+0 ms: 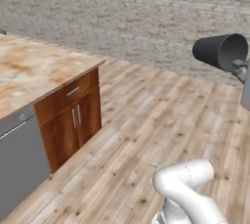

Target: There is a bowl on the dining counter. Grab a lemon wedge from the fridge and place it in the bowl. Then get the liquor bottle and glass cup from the cabinet and place them next to the bowl.

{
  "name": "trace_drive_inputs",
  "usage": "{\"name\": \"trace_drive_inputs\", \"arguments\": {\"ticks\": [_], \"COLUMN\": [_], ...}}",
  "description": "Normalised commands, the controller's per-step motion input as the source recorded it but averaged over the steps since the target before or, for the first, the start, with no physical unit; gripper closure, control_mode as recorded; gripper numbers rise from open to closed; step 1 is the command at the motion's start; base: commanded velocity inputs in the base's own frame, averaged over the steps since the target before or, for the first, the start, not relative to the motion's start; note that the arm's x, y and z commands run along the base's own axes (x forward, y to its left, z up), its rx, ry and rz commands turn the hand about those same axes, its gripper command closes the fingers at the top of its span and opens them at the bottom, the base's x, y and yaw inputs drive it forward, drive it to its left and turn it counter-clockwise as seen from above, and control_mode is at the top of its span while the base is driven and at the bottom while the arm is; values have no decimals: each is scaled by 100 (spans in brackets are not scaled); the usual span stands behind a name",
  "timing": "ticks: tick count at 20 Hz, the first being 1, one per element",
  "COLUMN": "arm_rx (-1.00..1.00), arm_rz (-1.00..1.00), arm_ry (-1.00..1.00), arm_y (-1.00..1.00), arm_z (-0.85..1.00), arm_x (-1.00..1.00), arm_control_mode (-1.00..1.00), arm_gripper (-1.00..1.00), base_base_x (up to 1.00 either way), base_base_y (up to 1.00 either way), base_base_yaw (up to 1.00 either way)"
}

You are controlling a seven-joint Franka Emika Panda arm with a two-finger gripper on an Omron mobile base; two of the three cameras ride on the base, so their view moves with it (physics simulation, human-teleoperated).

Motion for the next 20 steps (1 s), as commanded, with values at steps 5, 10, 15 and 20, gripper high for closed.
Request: {"name": "trace_drive_inputs", "arguments": {"ticks": [5, 10, 15, 20], "arm_rx": [0, 0, 0, 0], "arm_rz": [0, 0, 0, 0], "arm_ry": [0, 0, 0, 0], "arm_y": [0, 0, 0, 0], "arm_z": [0, 0, 0, 0], "arm_x": [0, 0, 0, 0], "arm_control_mode": [100, 100, 100, 100], "arm_gripper": [100, 100, 100, 100], "base_base_x": [100, 100, 100, 100], "base_base_y": [-71, -73, -62, -38], "base_base_yaw": [26, 24, 21, 12]}}
